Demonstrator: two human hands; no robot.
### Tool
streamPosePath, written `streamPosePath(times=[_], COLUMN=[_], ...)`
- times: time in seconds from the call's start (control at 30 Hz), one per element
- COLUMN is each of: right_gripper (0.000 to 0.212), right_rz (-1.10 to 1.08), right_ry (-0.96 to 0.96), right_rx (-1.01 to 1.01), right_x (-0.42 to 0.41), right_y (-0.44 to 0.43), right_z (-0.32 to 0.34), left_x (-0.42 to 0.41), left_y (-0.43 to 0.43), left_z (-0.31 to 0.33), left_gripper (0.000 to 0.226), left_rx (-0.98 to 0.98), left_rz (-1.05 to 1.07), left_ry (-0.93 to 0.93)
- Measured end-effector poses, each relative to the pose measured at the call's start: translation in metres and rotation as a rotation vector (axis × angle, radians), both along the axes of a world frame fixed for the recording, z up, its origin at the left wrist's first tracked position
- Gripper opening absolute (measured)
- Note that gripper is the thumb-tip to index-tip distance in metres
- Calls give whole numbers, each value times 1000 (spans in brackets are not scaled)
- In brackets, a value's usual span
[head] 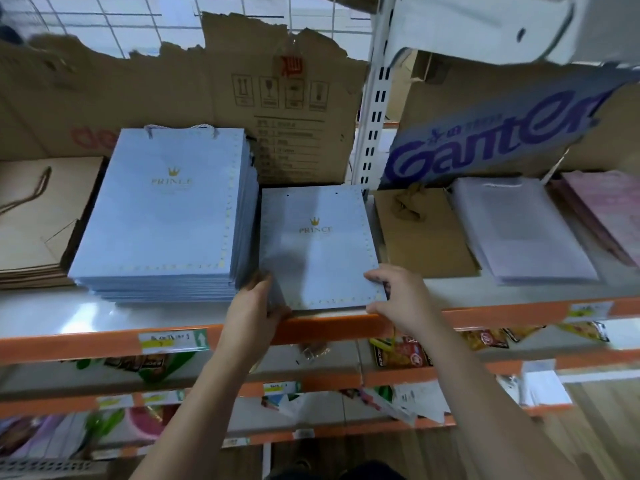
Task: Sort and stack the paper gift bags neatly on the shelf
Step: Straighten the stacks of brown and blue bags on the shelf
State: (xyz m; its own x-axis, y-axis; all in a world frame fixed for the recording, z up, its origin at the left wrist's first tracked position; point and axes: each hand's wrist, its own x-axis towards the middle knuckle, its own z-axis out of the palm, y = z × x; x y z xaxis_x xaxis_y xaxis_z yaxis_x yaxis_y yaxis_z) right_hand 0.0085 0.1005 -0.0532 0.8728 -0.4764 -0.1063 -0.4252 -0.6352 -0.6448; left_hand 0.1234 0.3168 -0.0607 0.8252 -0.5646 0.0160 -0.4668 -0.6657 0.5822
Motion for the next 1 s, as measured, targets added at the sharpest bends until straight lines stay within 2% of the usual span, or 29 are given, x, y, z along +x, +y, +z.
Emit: streamPosePath(times=[0.2,0.57,0.83,1.0], right_gripper=[68,58,54,52], right_rz=[-43,43,10,-32], right_ry=[-5,0,-5,-46], right_rx=[-3,-46,-50,-48], right_x=[2,4,12,12], right_y=[1,1,-9,-5], right_z=[-3,-1,-4,-5], left_x=[2,-3,6,6], left_y=[-3,-7,-16,-23], left_z=[-4,2,4,3], left_gripper=[22,25,36,67], left_rx=[-18,13,-11,21], left_rz=[1,94,130,134], left_ry=[13,-2,115,106])
